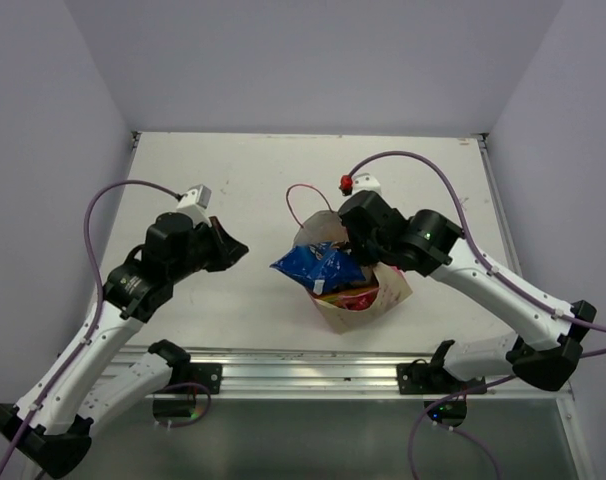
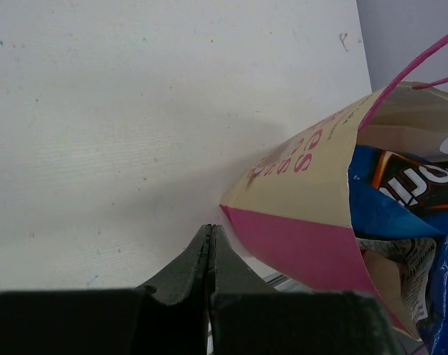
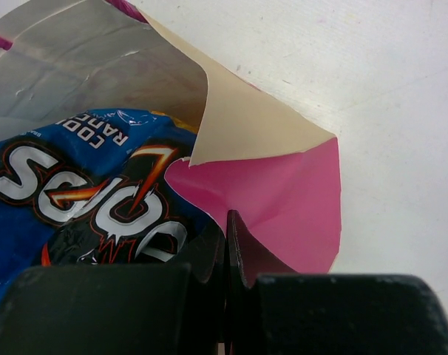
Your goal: Place the snacks into the paper bag
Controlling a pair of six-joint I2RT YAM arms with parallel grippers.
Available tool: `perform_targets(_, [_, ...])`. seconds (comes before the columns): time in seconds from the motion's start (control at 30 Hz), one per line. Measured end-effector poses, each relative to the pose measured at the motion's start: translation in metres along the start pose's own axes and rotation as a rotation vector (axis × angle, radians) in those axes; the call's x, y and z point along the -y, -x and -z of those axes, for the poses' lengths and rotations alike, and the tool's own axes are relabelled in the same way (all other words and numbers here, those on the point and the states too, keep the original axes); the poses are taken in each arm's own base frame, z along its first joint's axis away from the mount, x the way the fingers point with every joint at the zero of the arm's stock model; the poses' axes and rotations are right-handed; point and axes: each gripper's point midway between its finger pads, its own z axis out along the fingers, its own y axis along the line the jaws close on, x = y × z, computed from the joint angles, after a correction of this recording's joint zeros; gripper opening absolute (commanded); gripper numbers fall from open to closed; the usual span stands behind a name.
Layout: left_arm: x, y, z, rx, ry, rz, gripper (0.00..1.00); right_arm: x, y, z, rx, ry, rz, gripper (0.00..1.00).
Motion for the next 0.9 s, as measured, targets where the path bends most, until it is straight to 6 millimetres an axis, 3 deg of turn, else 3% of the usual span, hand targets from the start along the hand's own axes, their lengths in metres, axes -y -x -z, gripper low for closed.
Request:
perform_targets(0.13, [0.002, 0.0, -0.001, -0.002, 0.006, -0.006, 0.0, -0.008, 0.001, -0.007, -0.009, 0.01, -0.016, 0.0])
perform_targets(0.27, [0.008, 0.015, 0.005, 0.043, 0.01, -0.014, 0.0, -0.021, 0.004, -0.015, -0.009, 0.036, -0.03, 0.0])
perform_targets(0.43, [0.015, 0.038, 0.015, 0.118, 0.016, -0.018, 0.0, -0.046, 0.01, -0.026, -0.007, 0.068, -0.017, 0.0])
perform_targets(0.63, [0.012, 0.043, 0.015, 0.138, 0.038, -0.019, 0.0, -0.071, 0.02, -0.035, 0.008, 0.115, -0.007, 0.0])
perform_targets(0.9, [0.011, 0.045, 0.009, 0.128, 0.056, -0.035, 0.0, -0.076, 0.035, -0.047, 0.041, 0.097, 0.059, 0.0])
